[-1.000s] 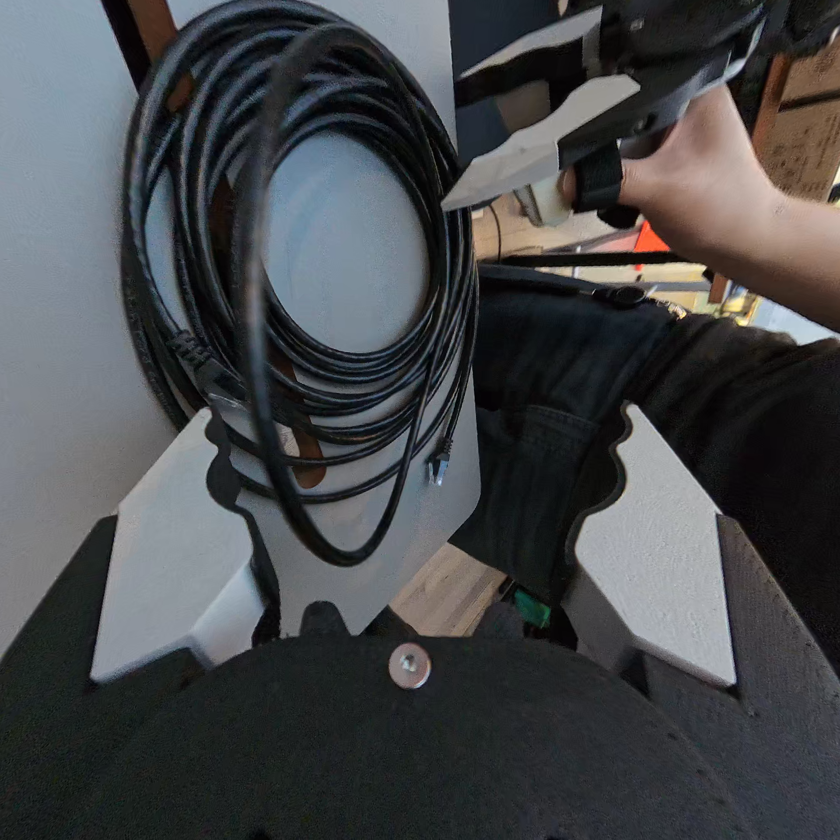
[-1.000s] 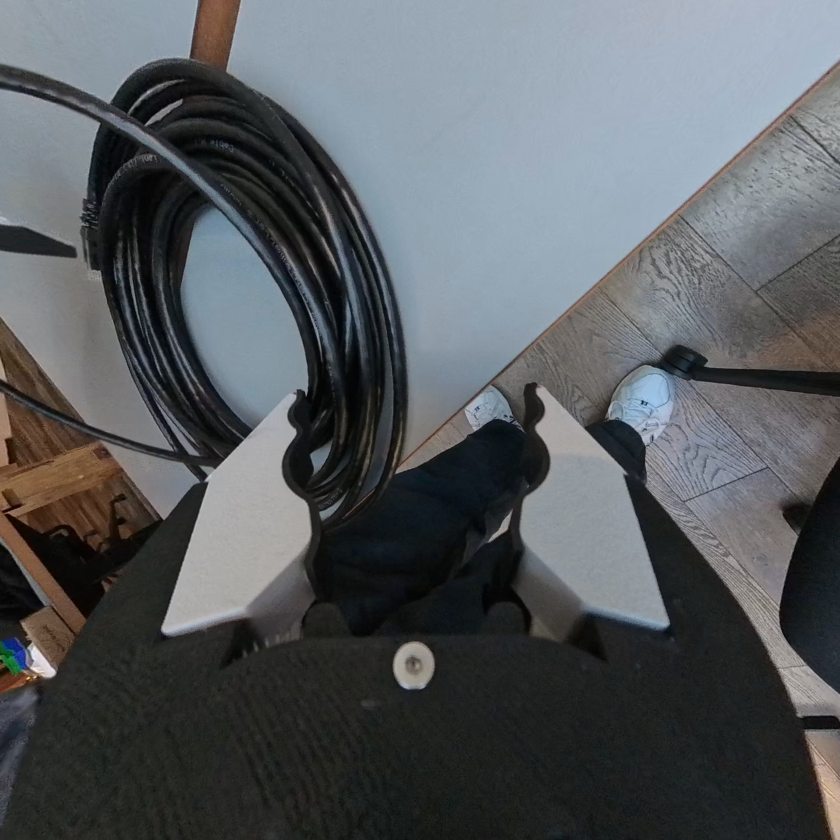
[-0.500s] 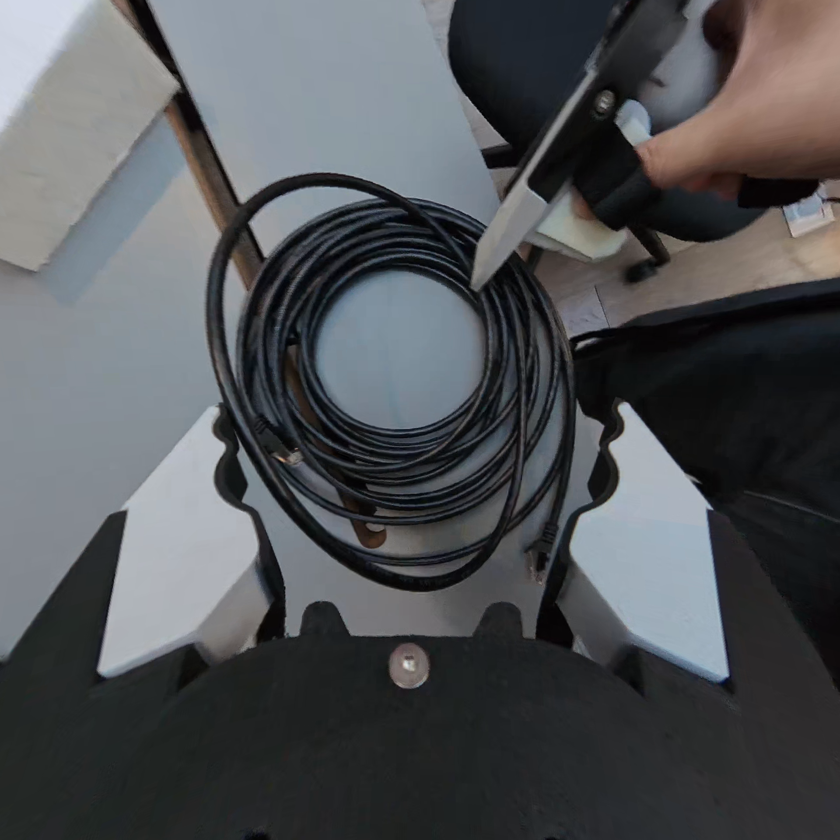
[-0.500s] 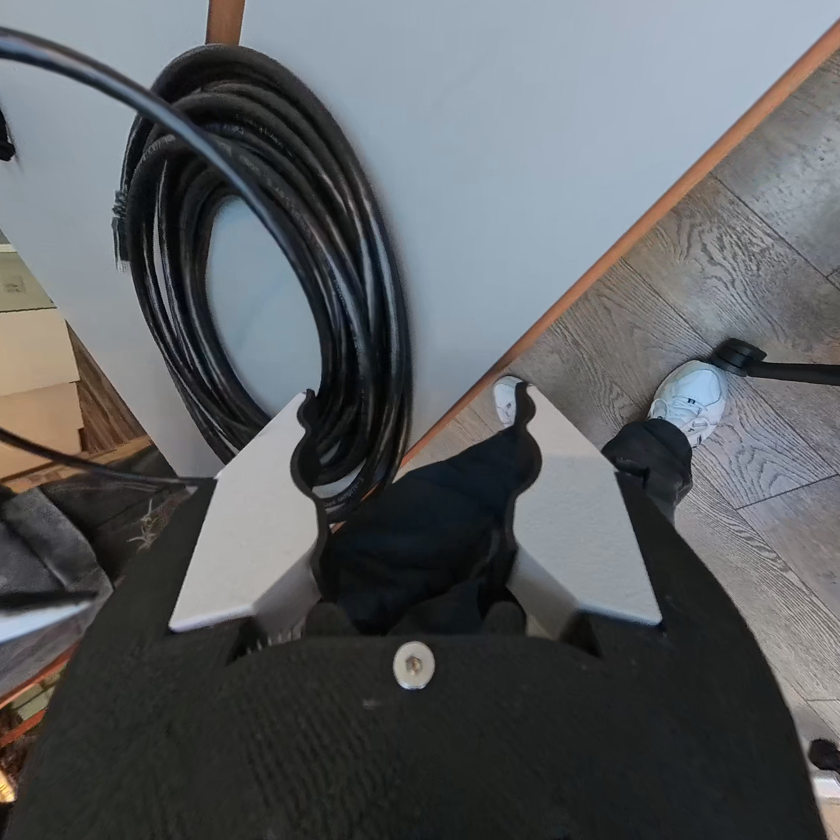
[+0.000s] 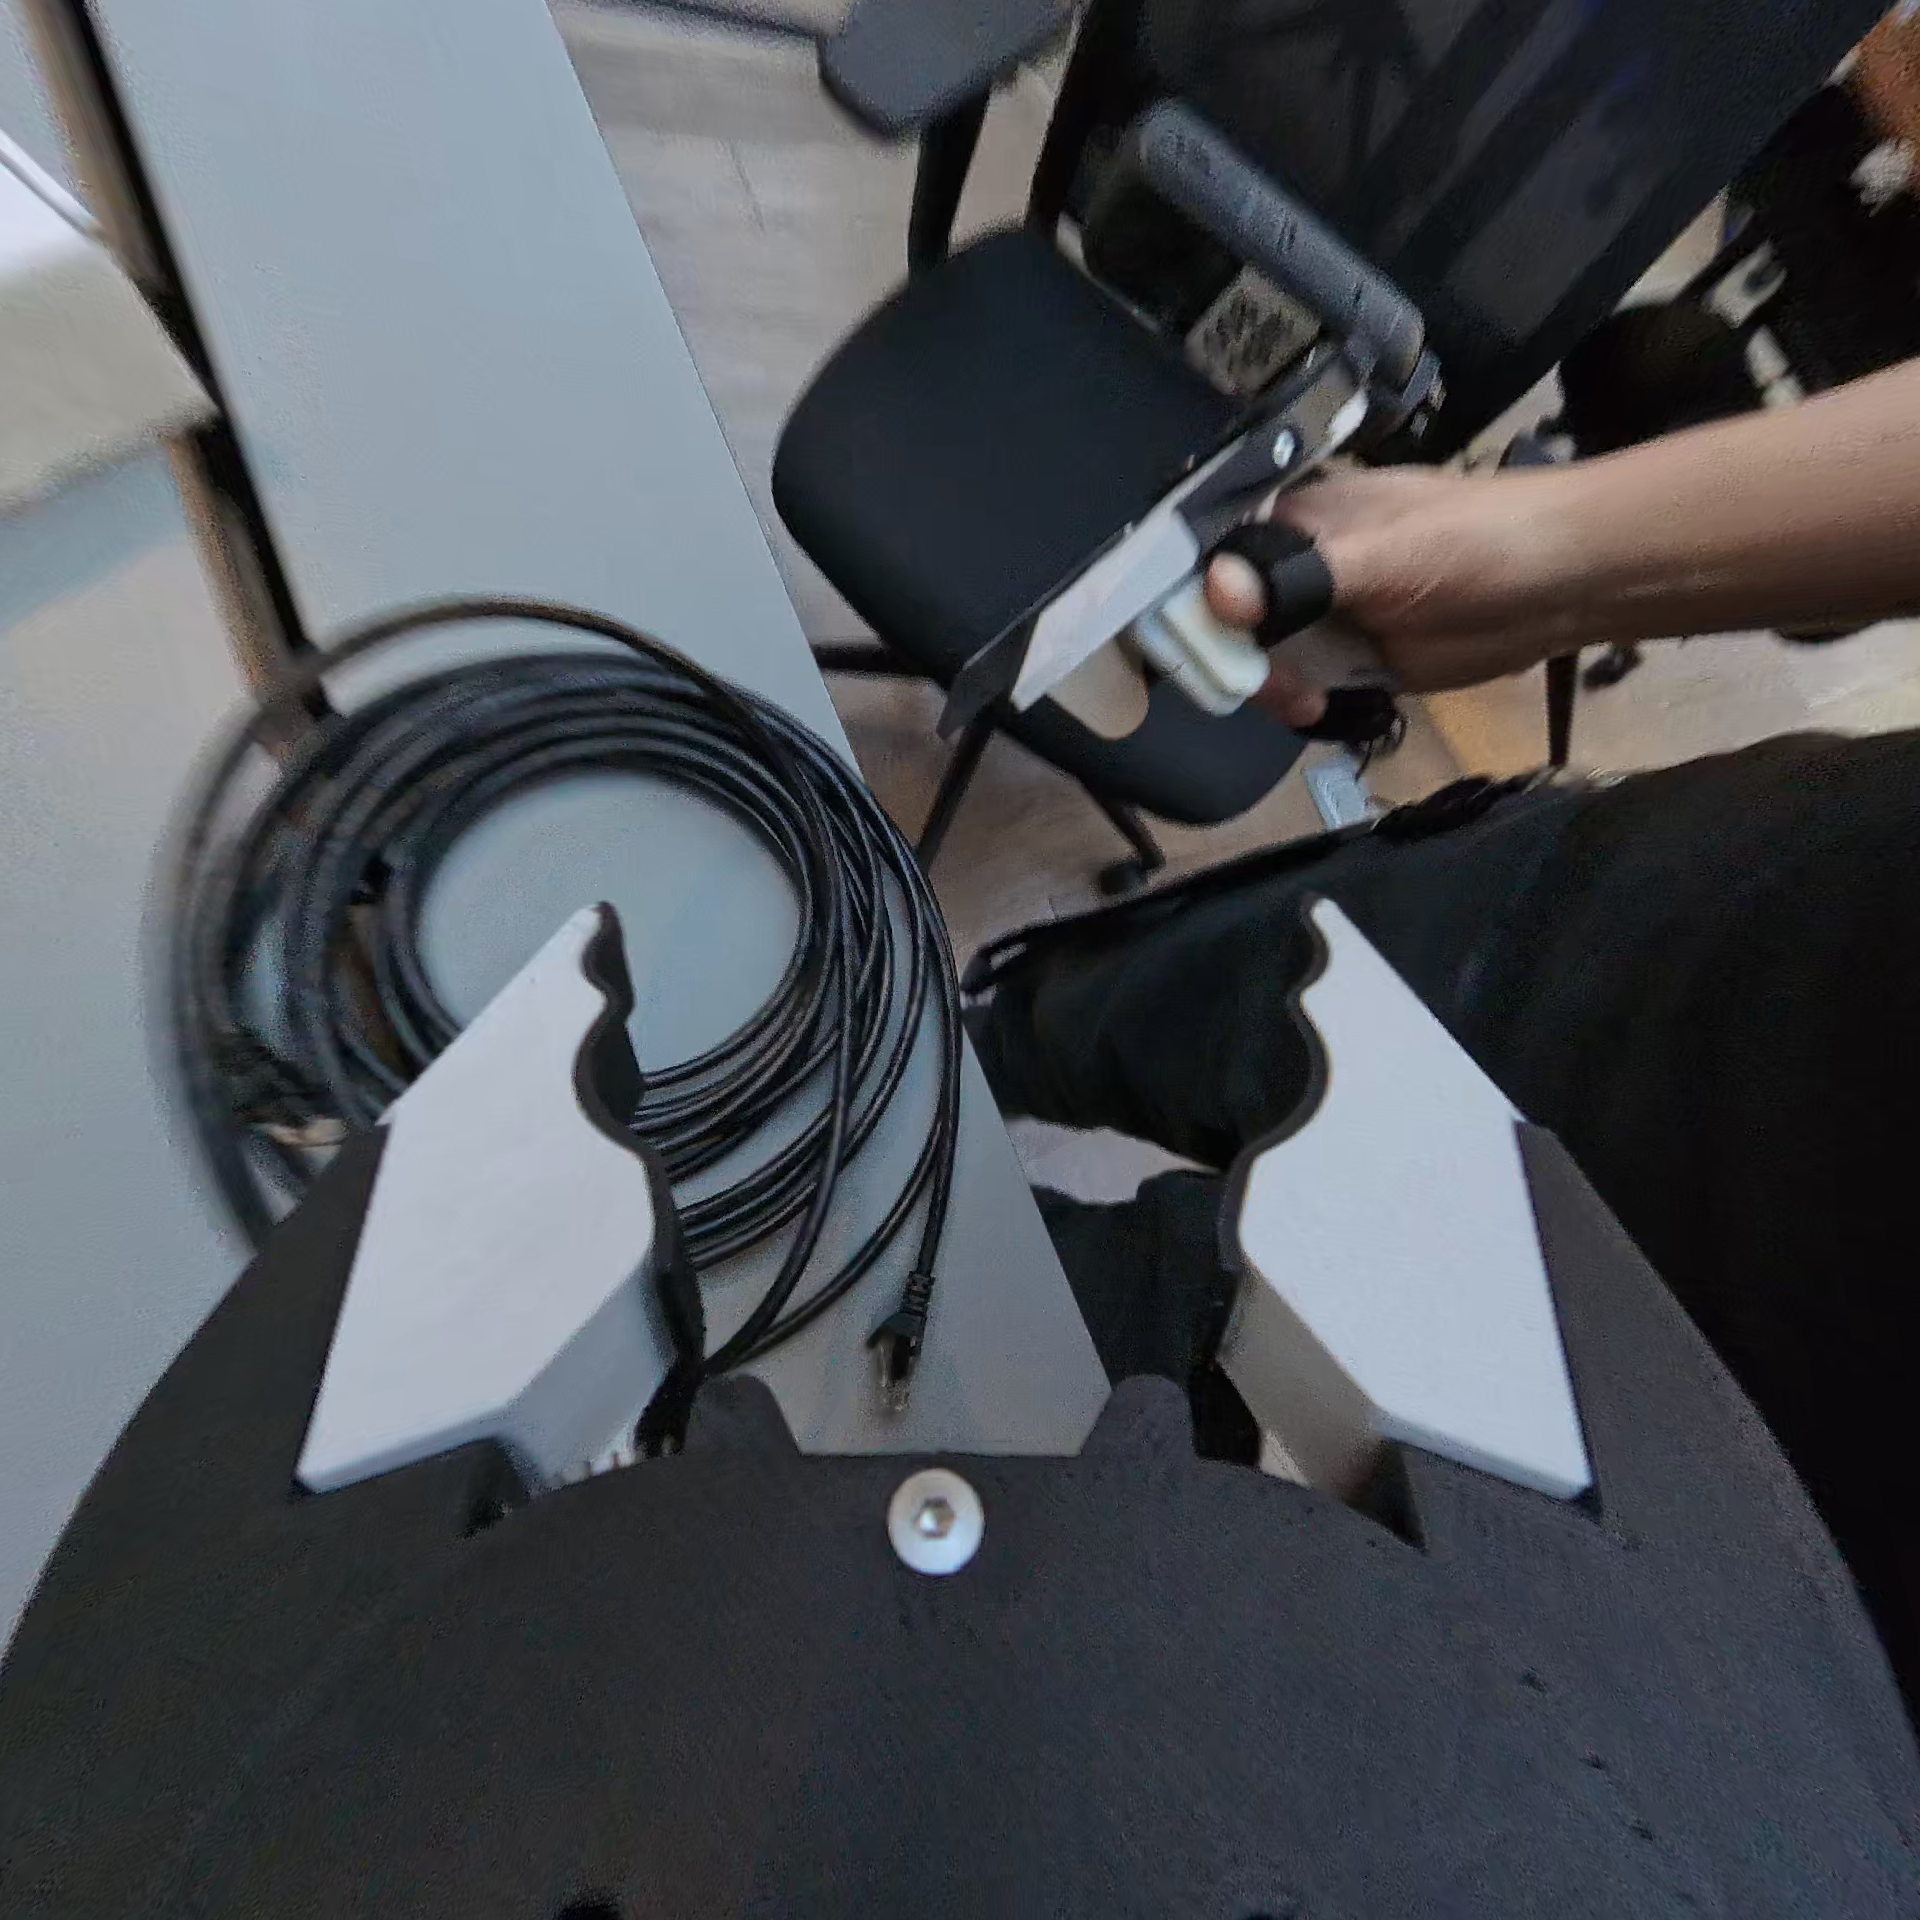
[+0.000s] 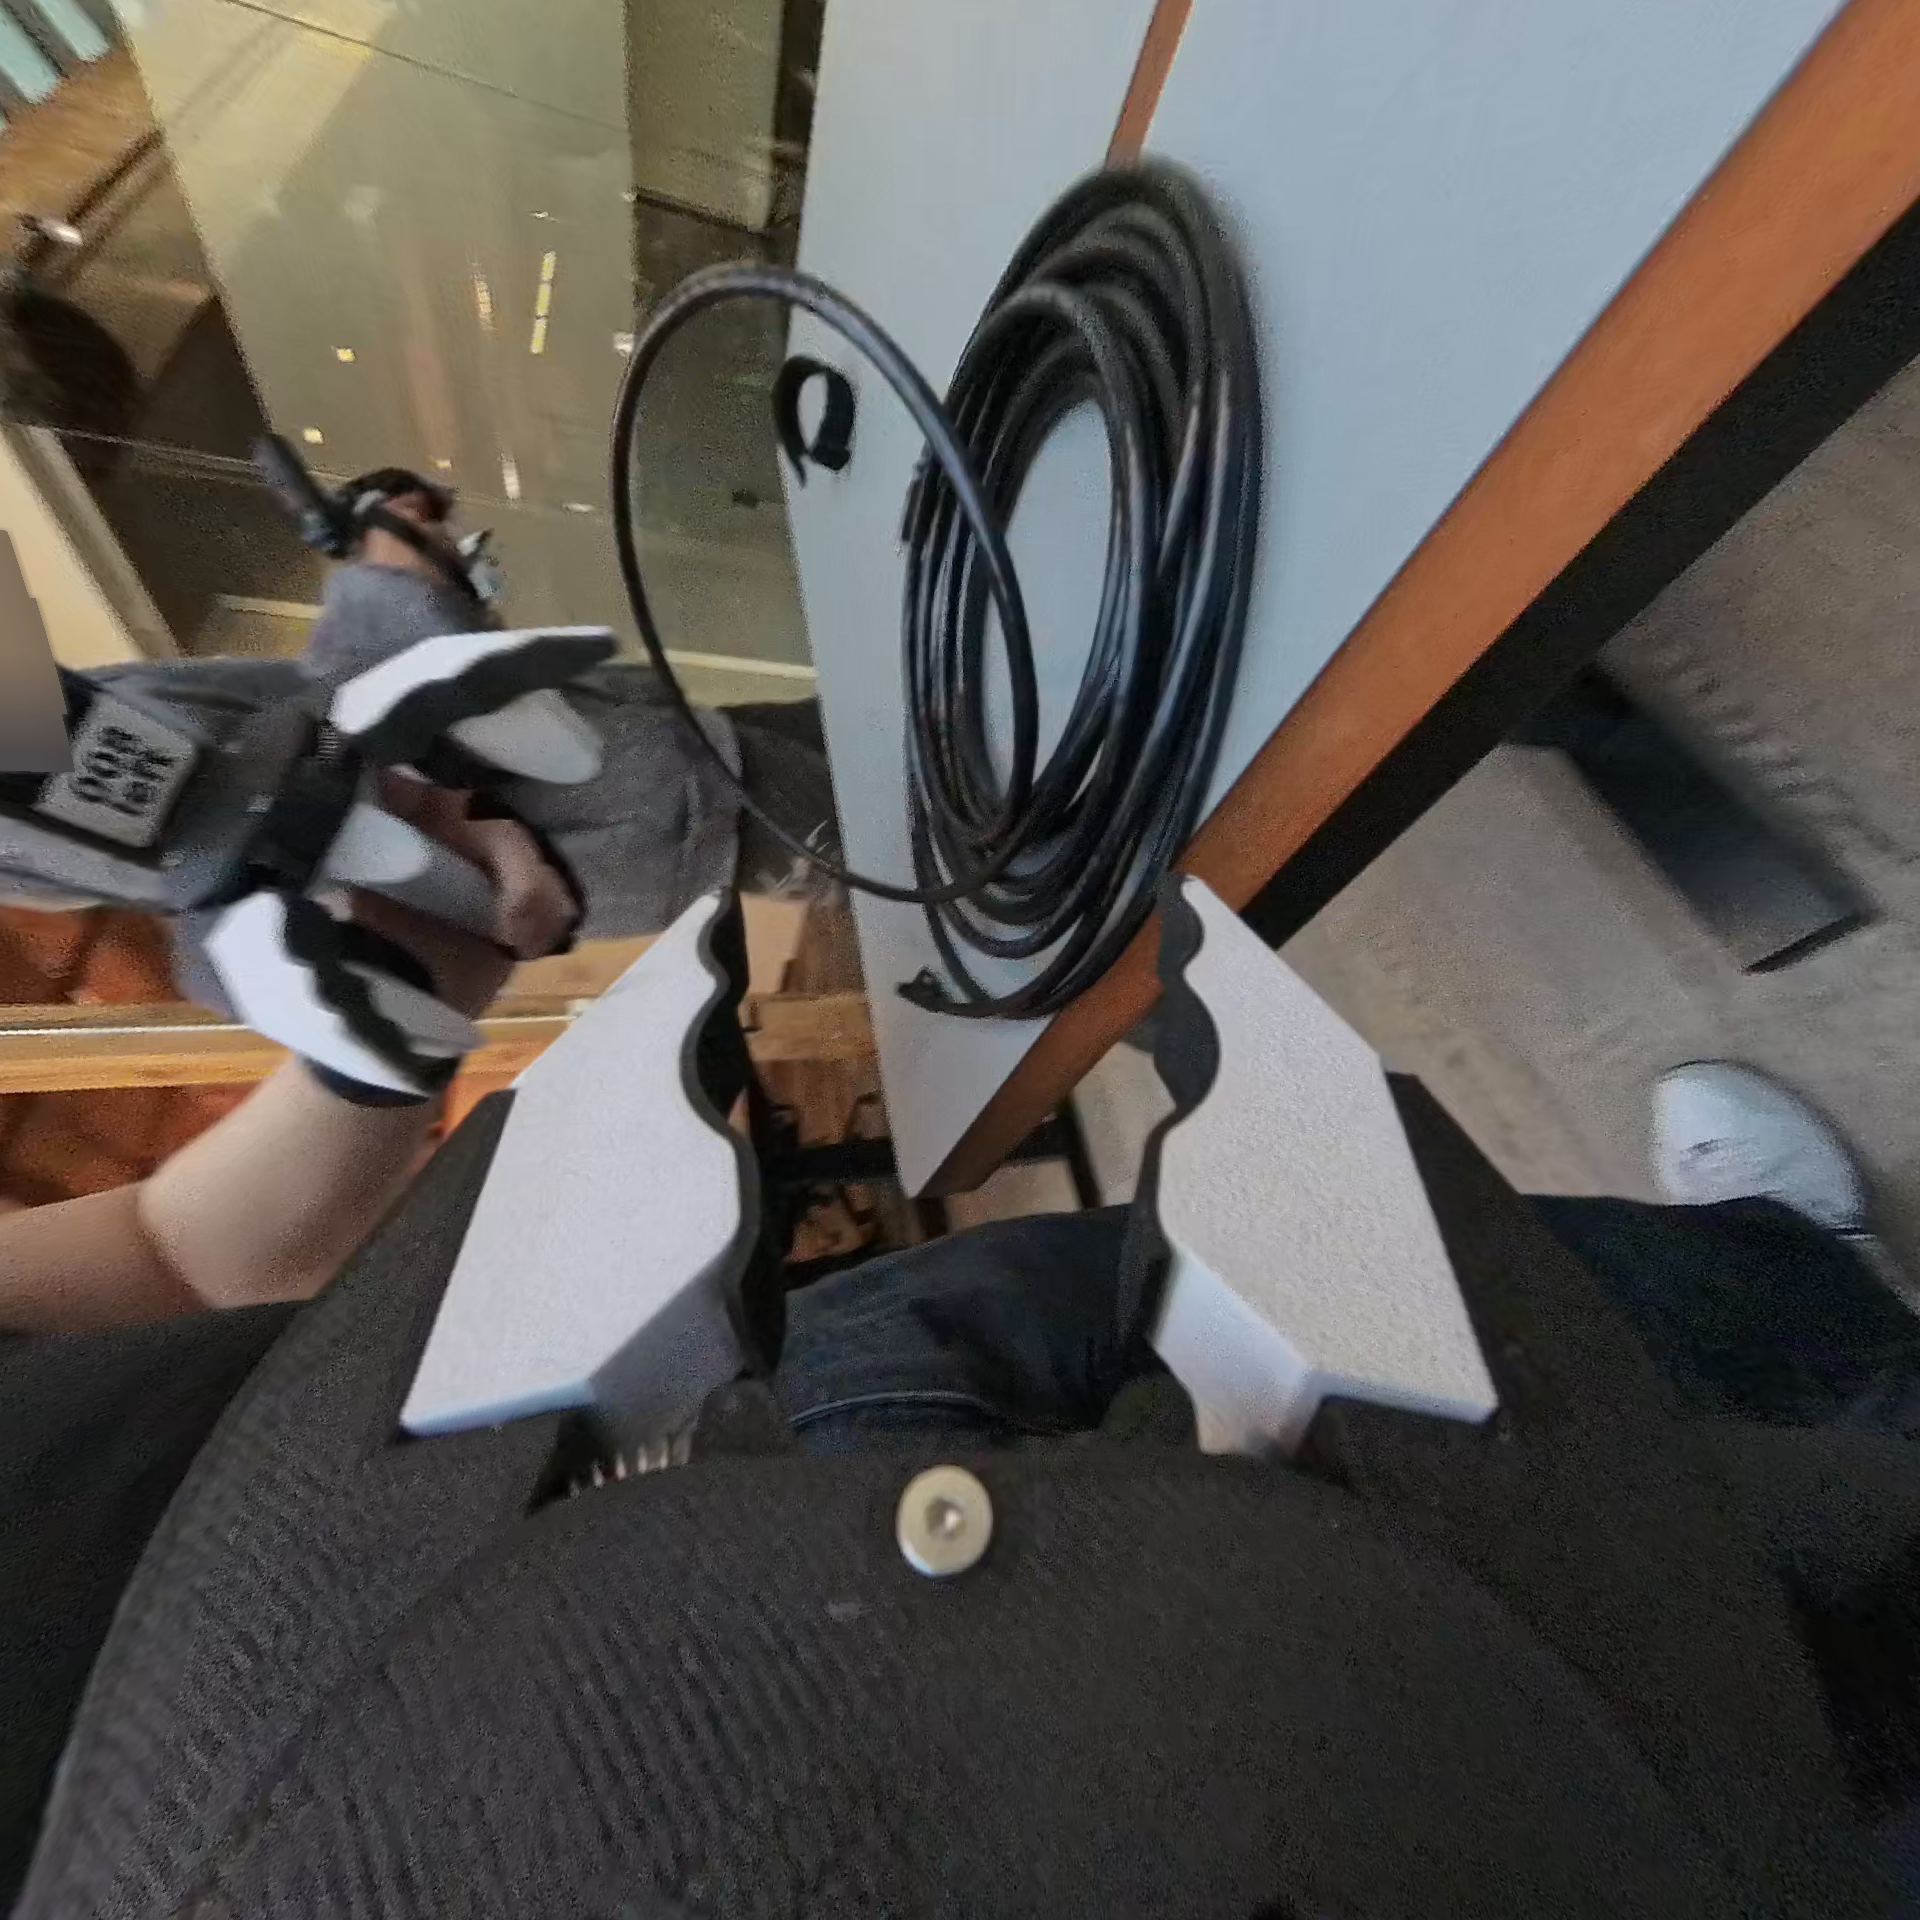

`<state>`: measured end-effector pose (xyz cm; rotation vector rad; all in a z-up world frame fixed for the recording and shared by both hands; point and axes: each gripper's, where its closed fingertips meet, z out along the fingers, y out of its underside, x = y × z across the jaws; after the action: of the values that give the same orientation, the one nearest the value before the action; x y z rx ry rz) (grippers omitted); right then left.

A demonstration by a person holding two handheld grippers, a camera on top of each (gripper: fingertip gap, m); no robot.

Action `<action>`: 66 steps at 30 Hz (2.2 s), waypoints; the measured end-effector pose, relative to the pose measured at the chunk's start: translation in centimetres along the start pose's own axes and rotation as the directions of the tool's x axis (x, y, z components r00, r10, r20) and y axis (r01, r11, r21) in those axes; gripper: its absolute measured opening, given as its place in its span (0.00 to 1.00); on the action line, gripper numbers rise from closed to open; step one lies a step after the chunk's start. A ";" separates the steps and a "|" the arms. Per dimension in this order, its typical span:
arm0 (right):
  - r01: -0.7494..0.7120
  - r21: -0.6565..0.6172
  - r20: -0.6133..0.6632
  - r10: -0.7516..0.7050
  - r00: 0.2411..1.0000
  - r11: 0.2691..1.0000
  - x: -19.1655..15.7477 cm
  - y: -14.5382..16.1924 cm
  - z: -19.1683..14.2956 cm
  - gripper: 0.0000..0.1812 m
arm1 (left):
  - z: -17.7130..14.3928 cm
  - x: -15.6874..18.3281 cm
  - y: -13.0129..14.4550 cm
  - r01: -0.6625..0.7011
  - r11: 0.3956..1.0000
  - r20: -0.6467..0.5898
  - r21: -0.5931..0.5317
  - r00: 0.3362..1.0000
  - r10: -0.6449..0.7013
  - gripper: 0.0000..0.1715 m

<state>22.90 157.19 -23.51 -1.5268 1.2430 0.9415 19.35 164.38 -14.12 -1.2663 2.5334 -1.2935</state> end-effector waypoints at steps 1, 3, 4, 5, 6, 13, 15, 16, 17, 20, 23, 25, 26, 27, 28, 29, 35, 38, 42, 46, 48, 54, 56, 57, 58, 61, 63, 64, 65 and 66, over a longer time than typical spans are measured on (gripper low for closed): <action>-0.044 -0.038 0.059 0.046 0.997 0.998 0.0 0.7 0.5 0.44 | 2.8 0.1 1.7 0.007 0.996 0.007 -0.087 1.000 -0.007 0.78; -0.041 -0.078 0.056 0.045 0.997 0.996 1.0 1.6 1.5 0.47 | 7.3 -1.0 4.6 -0.034 0.970 0.087 -0.242 0.995 0.056 0.81; -0.048 -0.078 0.061 0.052 0.997 0.996 1.4 1.7 2.0 0.47 | 8.8 -1.7 5.8 -0.068 0.950 0.122 -0.305 0.986 0.110 0.82; -0.082 -0.075 0.097 0.089 0.991 0.994 1.1 1.7 2.5 0.47 | 10.0 -2.3 6.8 -0.087 0.932 0.149 -0.351 0.978 0.147 0.84; -0.117 -0.085 0.149 0.129 0.980 0.989 0.5 1.8 2.9 0.46 | 11.0 -2.6 7.9 -0.080 0.916 0.157 -0.392 0.976 0.152 0.84; -0.184 -0.117 0.269 0.210 0.940 0.976 -0.9 1.7 2.7 0.37 | 12.7 -4.6 11.2 -0.232 0.737 0.362 -0.635 0.753 0.549 0.58; -0.199 -0.116 0.226 0.220 0.949 0.973 0.2 2.2 2.7 0.36 | 12.5 -4.5 10.7 -0.248 0.719 0.403 -0.649 0.690 0.602 0.44; -0.189 -0.113 0.206 0.209 0.956 0.976 0.7 2.6 2.5 0.36 | 12.5 -4.5 10.7 -0.244 0.718 0.404 -0.652 0.689 0.601 0.44; -0.175 -0.114 0.204 0.196 0.959 0.978 0.9 3.0 2.3 0.36 | 12.5 -4.5 10.7 -0.235 0.724 0.404 -0.649 0.699 0.590 0.43; -0.158 -0.101 0.200 0.176 0.964 0.982 1.2 4.2 2.0 0.40 | 12.3 -3.4 10.1 -0.210 0.771 0.391 -0.601 0.764 0.513 0.29; -0.194 -0.069 0.261 0.205 0.943 0.979 0.5 5.1 2.3 0.44 | 12.4 -0.8 10.0 -0.181 0.835 0.333 -0.519 0.857 0.392 0.13; -0.230 -0.032 0.350 0.227 0.909 0.973 -0.7 5.3 2.7 0.46 | 12.2 0.4 10.6 -0.157 0.853 0.305 -0.497 0.889 0.341 0.13; -0.238 -0.017 0.372 0.227 0.900 0.971 -1.1 5.5 3.0 0.48 | 12.0 0.8 11.0 -0.150 0.856 0.292 -0.495 0.899 0.326 0.13; -0.232 -0.008 0.379 0.218 0.899 0.973 -1.1 6.0 3.3 0.48 | 11.6 1.0 11.3 -0.145 0.856 0.278 -0.496 0.907 0.315 0.13; -0.231 -0.007 0.401 0.215 0.891 0.973 -1.4 6.5 3.5 0.48 | 11.4 1.6 11.5 -0.143 0.862 0.254 -0.486 0.921 0.296 0.12; -0.241 -0.001 0.431 0.218 0.876 0.971 -1.9 6.8 3.6 0.46 | 11.0 2.3 11.5 -0.143 0.872 0.223 -0.467 0.936 0.273 0.12; -0.257 0.104 0.653 0.129 0.746 0.961 -7.3 7.2 1.8 0.26 | 6.9 7.0 8.5 -0.148 0.949 0.012 -0.279 0.987 0.158 0.09; -0.205 0.134 0.669 0.064 0.740 0.970 -10.6 6.4 2.4 0.31 | 4.5 8.7 7.6 -0.101 0.960 -0.129 -0.262 0.989 0.069 0.08; -0.093 0.056 0.631 0.037 0.775 0.994 -14.7 5.1 4.6 0.25 | 1.4 7.9 6.0 -0.114 0.957 -0.164 -0.265 0.984 0.071 0.08; -0.026 -0.042 0.602 0.046 0.798 0.999 -19.3 2.9 6.3 0.17 | -2.5 7.0 3.1 -0.043 0.968 -0.256 -0.248 0.966 -0.023 0.09; 0.026 -0.080 0.622 0.029 0.783 0.996 -22.6 2.0 7.0 0.20 | -4.7 7.0 1.1 -0.007 0.978 -0.323 -0.211 0.944 -0.063 0.09; 0.107 -0.265 0.556 0.061 0.829 0.958 -27.8 -0.7 9.2 0.06 | -8.5 5.3 -3.4 0.030 0.994 -0.363 -0.101 0.930 -0.065 0.12; 0.113 -0.297 0.563 0.078 0.823 0.948 -28.7 -2.0 9.2 0.05 | -9.4 4.4 -5.0 0.078 0.996 -0.357 -0.034 0.930 -0.085 0.15; 0.117 -0.313 0.569 0.087 0.818 0.943 -29.1 -2.7 9.2 0.04 | -10.0 4.1 -5.8 0.117 0.993 -0.363 0.008 0.926 -0.106 0.17; 0.118 -0.329 0.575 0.099 0.812 0.937 -29.4 -3.3 9.1 0.04 | -10.7 3.6 -6.4 0.160 0.986 -0.364 0.048 0.922 -0.132 0.16; 0.094 -0.369 0.601 0.160 0.783 0.925 -30.3 -5.2 8.9 0.04 | -14.4 2.3 -7.5 0.314 0.940 -0.372 0.133 0.895 -0.247 0.21; 0.085 -0.414 0.609 0.206 0.766 0.906 -31.0 -6.3 8.7 0.04 | -18.0 0.7 -7.9 0.398 0.881 -0.330 0.256 0.893 -0.307 0.20; 0.094 -0.444 0.603 0.220 0.767 0.891 -31.4 -6.6 8.7 0.04 | -19.9 -0.7 -7.6 0.411 0.849 -0.272 0.331 0.903 -0.331 0.19; 0.109 -0.473 0.592 0.224 0.774 0.874 -31.8 -6.7 8.7 0.04 | -21.5 -2.6 -7.0 0.405 0.825 -0.178 0.395 0.914 -0.364 0.22; 0.131 -0.508 0.576 0.223 0.787 0.851 -32.3 -6.7 8.9 0.04 | -22.8 -4.7 -6.2 0.370 0.811 -0.061 0.453 0.921 -0.386 0.35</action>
<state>23.08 174.96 5.63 -1.3879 0.5531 1.7614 18.29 180.73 3.58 -1.6922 1.8257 -1.7831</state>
